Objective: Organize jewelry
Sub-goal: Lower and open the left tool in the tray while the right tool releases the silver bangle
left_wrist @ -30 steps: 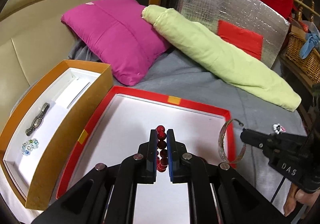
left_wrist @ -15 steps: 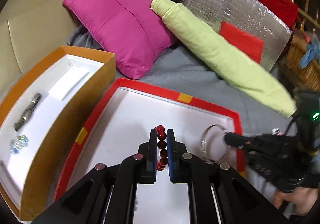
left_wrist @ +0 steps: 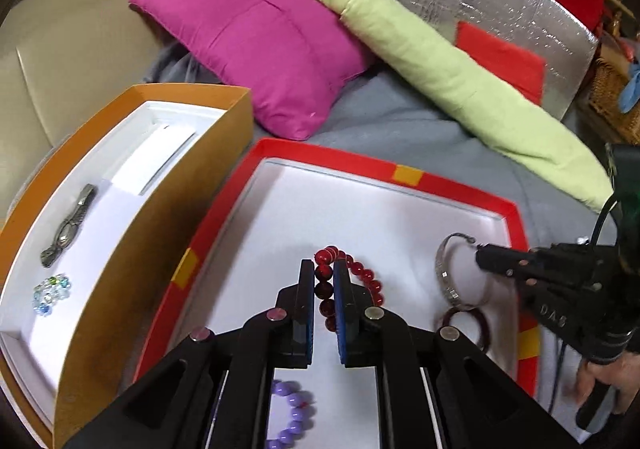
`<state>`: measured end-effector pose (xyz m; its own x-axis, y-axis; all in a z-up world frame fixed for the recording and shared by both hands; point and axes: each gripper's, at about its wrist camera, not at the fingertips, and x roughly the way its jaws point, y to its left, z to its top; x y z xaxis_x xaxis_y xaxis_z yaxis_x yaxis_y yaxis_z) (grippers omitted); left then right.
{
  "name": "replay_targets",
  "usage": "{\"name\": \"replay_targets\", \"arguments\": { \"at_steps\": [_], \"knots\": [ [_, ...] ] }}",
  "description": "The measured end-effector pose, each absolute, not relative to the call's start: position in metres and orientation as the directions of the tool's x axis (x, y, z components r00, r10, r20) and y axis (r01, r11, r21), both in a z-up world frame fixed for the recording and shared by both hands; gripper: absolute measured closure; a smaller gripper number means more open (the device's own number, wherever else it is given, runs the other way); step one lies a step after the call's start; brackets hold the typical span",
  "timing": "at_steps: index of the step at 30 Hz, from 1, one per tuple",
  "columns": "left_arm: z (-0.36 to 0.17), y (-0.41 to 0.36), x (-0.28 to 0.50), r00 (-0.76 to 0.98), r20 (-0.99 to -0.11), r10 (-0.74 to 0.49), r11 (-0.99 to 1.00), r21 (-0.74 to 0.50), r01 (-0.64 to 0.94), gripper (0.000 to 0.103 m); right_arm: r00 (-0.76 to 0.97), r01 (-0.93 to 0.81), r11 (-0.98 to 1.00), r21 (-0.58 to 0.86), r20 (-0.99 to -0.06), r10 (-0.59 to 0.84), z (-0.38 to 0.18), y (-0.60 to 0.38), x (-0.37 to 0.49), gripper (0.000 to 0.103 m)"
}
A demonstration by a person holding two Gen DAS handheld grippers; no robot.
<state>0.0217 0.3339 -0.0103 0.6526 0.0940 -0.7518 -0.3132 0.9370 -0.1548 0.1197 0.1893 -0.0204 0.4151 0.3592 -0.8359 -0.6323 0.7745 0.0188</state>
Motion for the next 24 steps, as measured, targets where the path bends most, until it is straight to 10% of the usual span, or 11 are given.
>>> {"name": "replay_targets", "arguments": {
  "at_steps": [24],
  "knots": [
    [-0.018,0.336,0.016,0.613,-0.767,0.188,0.929,-0.064,-0.364,0.094,0.434,-0.606,0.795,0.029,-0.826,0.361,-0.013,0.197,0.123,0.1]
  ]
}}
